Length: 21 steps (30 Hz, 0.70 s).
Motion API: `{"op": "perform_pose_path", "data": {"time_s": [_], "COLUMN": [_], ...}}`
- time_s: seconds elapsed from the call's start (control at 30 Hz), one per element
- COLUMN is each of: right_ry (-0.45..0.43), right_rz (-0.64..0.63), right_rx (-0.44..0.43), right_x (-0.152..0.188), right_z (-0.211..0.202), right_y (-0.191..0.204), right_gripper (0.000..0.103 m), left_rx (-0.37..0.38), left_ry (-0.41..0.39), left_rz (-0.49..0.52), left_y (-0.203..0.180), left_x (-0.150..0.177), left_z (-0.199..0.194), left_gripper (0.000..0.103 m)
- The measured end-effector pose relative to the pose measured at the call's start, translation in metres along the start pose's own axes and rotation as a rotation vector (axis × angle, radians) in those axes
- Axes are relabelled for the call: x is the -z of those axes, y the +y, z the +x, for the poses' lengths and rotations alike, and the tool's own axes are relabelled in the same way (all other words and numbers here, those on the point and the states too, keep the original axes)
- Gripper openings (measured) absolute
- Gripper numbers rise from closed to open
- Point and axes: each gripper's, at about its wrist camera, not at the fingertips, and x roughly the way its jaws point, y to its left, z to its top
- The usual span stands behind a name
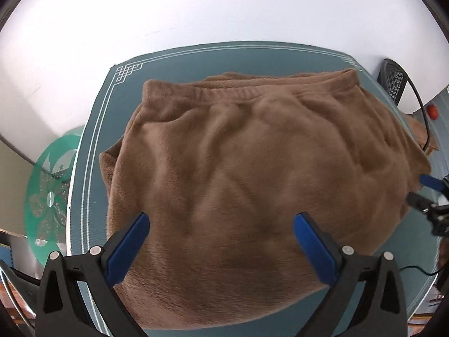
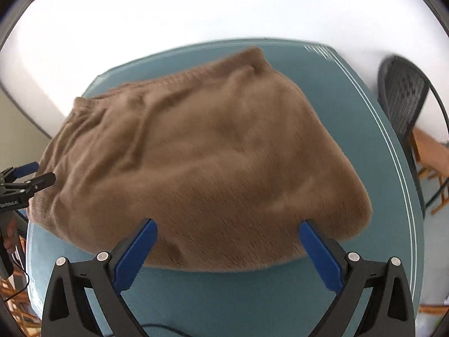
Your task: Fold clothes
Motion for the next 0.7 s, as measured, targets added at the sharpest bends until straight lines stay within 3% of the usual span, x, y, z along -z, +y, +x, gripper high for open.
{"op": "perform_pose_path", "data": {"time_s": [0.2, 0.4, 0.6, 0.7], "right_ry": [0.063, 0.028, 0.003, 0.032], "right_rz": [-0.057, -0.116, -0.040, 0.046], "right_rx": [-0.016, -0.021, -0.027, -0.037], "right_x": [-0.003, 0.001, 0.026, 0.037], "right_z": [0.050, 0.048, 0.019, 0.023], "right_y": [0.002, 0.000, -0.028, -0.055], "right_gripper": [0.103, 0.103, 0.103, 0.103], "left_rx": [-0.057, -0.111, -0.105, -0.144], "left_ry": [0.076, 0.095, 0.051, 0.087], "left_rz": [-0.028, -0.055, -0.060, -0.029], "left_y": [-0.014, -0.013, -0.027, -0.039], "left_x": [0.011, -0.002, -0.007, 0.004], "left_z": [0.029, 0.034, 0.005, 0.010], "left_gripper": [0.103, 0.103, 0.103, 0.103]}}
